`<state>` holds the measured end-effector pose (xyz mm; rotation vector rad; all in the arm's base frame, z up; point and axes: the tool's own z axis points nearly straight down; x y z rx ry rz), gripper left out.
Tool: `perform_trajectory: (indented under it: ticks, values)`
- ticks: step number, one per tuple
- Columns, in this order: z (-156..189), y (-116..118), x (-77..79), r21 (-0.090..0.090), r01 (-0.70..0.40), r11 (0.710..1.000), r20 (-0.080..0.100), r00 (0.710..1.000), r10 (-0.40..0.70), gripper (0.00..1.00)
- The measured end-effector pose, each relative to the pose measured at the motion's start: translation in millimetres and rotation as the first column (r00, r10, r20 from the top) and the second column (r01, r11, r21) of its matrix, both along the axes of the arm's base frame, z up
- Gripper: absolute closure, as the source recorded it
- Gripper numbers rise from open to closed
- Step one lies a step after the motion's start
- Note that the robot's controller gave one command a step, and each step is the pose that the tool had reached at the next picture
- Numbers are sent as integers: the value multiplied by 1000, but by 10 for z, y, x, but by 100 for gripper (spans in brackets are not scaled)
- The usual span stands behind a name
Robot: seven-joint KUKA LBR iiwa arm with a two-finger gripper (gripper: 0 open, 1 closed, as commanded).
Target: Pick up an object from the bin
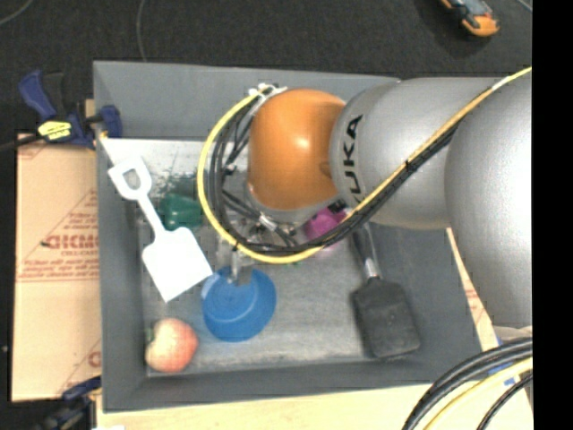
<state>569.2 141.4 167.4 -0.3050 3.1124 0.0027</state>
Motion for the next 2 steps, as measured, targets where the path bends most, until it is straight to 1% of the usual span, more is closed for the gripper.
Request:
perform_trajectory:
  ticks: [1,2]
  values:
    - [305,9,-286,4,104,995,4,995,-104,100]
    - [368,57,-246,10,132,991,18,991,-132,100]
